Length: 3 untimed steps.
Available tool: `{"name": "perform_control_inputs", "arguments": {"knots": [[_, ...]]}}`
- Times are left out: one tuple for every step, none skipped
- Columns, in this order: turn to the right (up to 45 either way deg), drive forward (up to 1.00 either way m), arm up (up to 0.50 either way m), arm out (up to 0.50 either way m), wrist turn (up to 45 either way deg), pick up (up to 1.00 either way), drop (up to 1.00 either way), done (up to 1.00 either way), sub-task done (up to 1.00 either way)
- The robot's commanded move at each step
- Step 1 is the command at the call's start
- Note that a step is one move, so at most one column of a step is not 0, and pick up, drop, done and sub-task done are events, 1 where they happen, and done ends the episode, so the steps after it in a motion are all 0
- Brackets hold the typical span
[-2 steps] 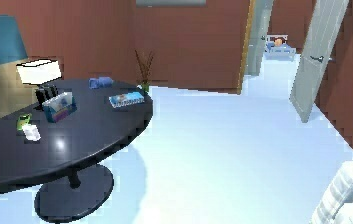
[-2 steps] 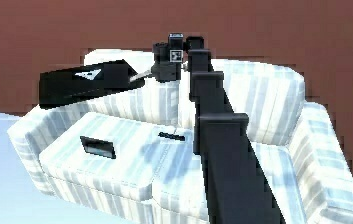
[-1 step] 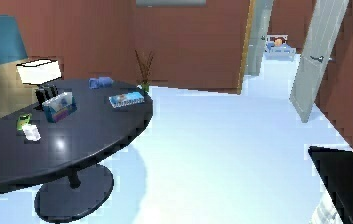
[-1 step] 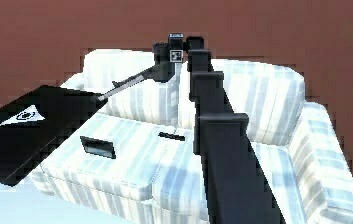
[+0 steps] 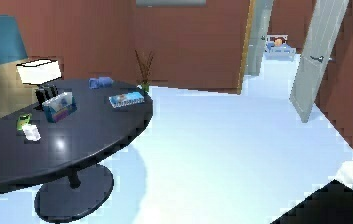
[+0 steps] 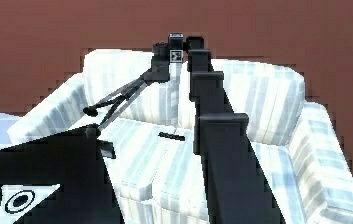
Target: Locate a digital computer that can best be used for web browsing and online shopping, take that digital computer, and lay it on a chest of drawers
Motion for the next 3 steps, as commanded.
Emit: {"name": "perform_control_inputs", "arguments": {"knots": [[0.0, 0.00, 0.00, 0.00, -15.0, 0.00, 0.00, 0.00, 0.00], [0.0, 0.00, 0.00, -0.40, 0.0, 0.00, 0.00, 0.00, 0.00], [24.0, 0.00, 0.00, 0.00, 0.0, 0.00, 0.00, 0.00, 0.00]]}}
